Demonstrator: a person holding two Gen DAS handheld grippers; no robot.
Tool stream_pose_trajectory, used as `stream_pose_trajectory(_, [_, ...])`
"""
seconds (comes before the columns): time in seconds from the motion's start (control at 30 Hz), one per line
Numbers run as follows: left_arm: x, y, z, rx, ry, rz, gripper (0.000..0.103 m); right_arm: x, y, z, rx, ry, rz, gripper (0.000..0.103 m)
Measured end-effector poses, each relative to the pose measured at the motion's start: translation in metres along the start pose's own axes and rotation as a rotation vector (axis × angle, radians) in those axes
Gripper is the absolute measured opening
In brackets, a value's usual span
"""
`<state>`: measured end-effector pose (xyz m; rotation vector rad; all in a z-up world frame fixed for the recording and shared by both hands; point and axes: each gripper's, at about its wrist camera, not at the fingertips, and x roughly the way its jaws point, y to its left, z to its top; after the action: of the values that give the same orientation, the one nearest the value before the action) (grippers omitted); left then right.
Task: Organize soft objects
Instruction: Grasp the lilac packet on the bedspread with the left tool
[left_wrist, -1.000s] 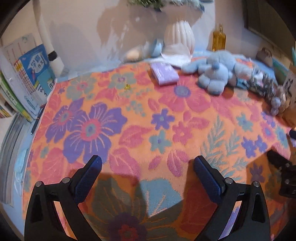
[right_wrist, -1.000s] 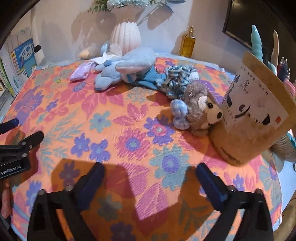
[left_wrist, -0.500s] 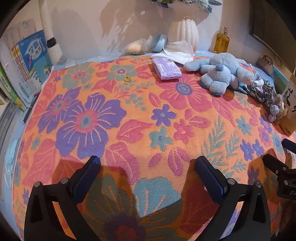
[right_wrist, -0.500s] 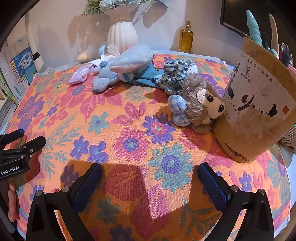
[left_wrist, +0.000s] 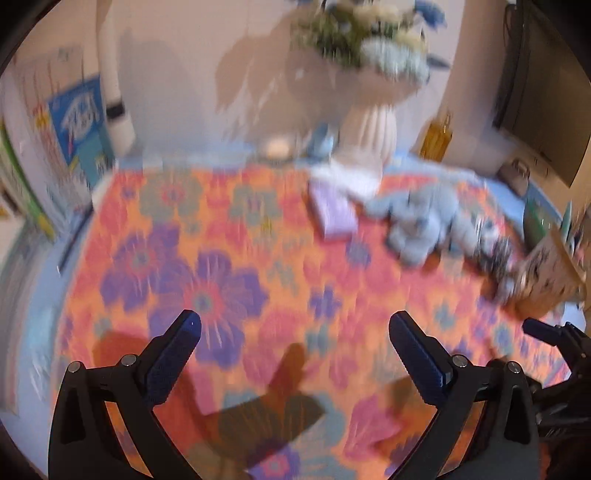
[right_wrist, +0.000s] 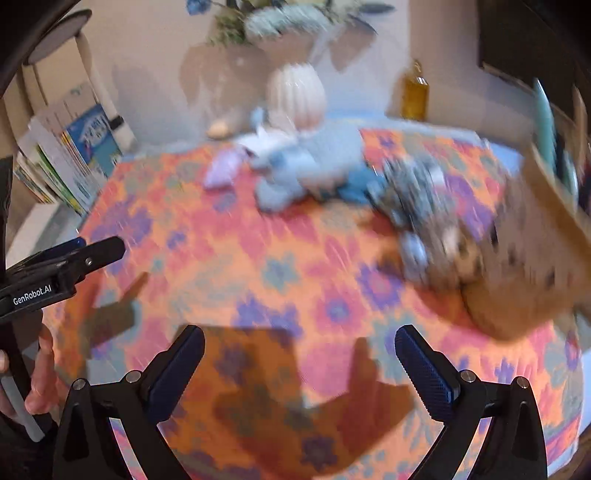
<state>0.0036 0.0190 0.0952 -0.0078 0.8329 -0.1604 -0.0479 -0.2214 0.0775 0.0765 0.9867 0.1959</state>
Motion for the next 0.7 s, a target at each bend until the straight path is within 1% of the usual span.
stream_pose_trajectory(0.07, [0.007,-0.006,0.018,0.025,-0.012,0.007,0.102,0.0,0.004,0.021,0.0,-0.023,0.017,0.103])
stream_pose_trajectory(0.2, [0.039,-0.017,0.04,0.063,-0.016,0.031,0.102,0.015,-0.007,0.057,0.063,-0.07,-0.035,0.103])
stream_pose_trajectory(0.27, [0.064,-0.025,0.048,0.084,-0.022,0.047,0.102,0.023,-0.013,0.074,0.098,-0.097,-0.047,0.103])
stream_pose_trajectory(0.33, [0.084,-0.03,0.053,0.093,-0.016,0.06,0.1,0.033,-0.022,0.093,0.123,-0.157,-0.076,0.1])
stream_pose_trajectory(0.37, [0.099,-0.03,0.057,0.082,0.005,0.047,0.1,0.038,-0.026,0.1,0.134,-0.172,-0.09,0.099])
stream_pose_trajectory(0.43, [0.12,-0.027,0.063,0.023,0.03,-0.006,0.097,0.055,-0.037,0.114,0.174,-0.176,-0.088,0.099])
stream_pose_trajectory(0.47, [0.128,-0.025,0.065,0.002,0.034,-0.013,0.096,0.064,-0.044,0.119,0.201,-0.172,-0.084,0.099])
stream_pose_trajectory(0.53, [0.144,-0.027,0.067,0.011,0.045,0.008,0.088,0.081,-0.054,0.125,0.246,-0.168,-0.066,0.099])
stream_pose_trajectory(0.57, [0.149,-0.03,0.065,0.025,0.053,0.012,0.087,0.094,-0.059,0.126,0.263,-0.159,-0.047,0.096])
stream_pose_trajectory(0.6, [0.156,-0.033,0.064,0.042,0.081,0.008,0.081,0.103,-0.06,0.126,0.264,-0.149,-0.035,0.093])
stream_pose_trajectory(0.63, [0.157,-0.035,0.062,0.056,0.086,0.019,0.08,0.11,-0.06,0.125,0.254,-0.143,-0.027,0.088])
stream_pose_trajectory(0.67, [0.155,-0.039,0.061,0.071,0.073,0.034,0.08,0.114,-0.059,0.125,0.244,-0.136,-0.014,0.083])
stream_pose_trajectory(0.7, [0.155,-0.04,0.06,0.075,0.072,0.035,0.076,0.115,-0.056,0.125,0.235,-0.126,-0.002,0.074])
